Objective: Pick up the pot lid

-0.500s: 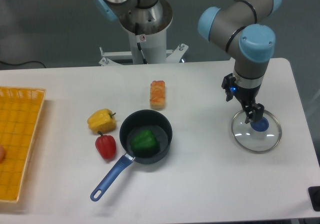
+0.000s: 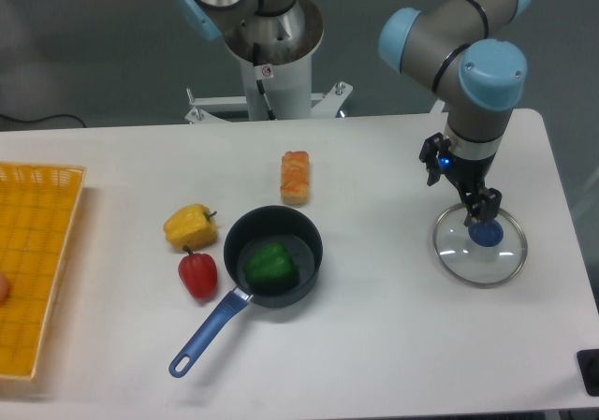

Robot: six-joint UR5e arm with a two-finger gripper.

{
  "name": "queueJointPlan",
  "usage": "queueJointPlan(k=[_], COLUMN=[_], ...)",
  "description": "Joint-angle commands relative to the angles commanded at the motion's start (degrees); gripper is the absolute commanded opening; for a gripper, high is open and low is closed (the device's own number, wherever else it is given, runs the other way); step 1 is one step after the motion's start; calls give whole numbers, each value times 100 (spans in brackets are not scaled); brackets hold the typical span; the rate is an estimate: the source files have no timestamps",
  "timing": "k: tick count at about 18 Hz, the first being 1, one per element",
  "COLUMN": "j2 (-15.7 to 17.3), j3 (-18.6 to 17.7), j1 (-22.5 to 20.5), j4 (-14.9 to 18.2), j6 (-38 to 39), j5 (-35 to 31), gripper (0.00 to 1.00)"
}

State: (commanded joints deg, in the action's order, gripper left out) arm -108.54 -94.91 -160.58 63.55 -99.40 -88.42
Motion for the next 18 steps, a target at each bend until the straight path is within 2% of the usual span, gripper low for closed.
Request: queueJointPlan(k=[3,9,13,18], j2=[9,-70,-342,-641], j3=[-97,-80,-1,350], j1=[-35,-483,-826,-844], j4=[-18,-18,-27,-53], j6=[44,325,299,229], j5=[-61,-61,-26,-44], gripper=[100,100,100,100])
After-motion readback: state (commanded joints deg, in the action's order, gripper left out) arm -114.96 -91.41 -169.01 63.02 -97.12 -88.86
